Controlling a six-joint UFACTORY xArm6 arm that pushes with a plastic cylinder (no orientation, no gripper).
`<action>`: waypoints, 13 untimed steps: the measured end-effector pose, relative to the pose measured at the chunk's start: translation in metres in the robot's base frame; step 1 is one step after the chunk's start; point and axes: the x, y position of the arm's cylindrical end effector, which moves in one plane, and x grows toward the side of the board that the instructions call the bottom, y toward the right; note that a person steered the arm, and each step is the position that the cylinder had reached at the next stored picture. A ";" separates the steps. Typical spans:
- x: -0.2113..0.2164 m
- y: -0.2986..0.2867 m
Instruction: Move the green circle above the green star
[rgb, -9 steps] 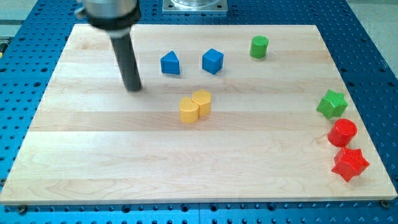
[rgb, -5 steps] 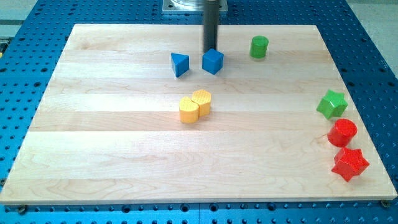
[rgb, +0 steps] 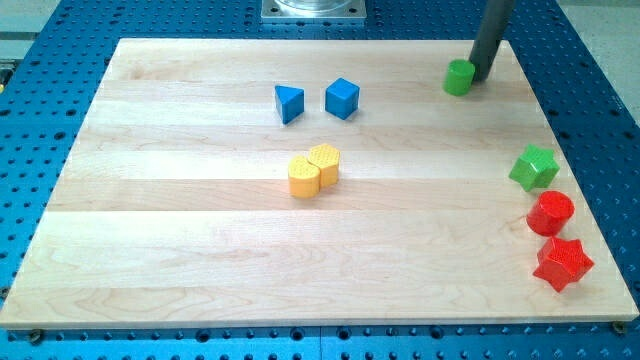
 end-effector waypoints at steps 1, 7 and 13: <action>-0.034 -0.011; 0.018 -0.032; 0.064 -0.086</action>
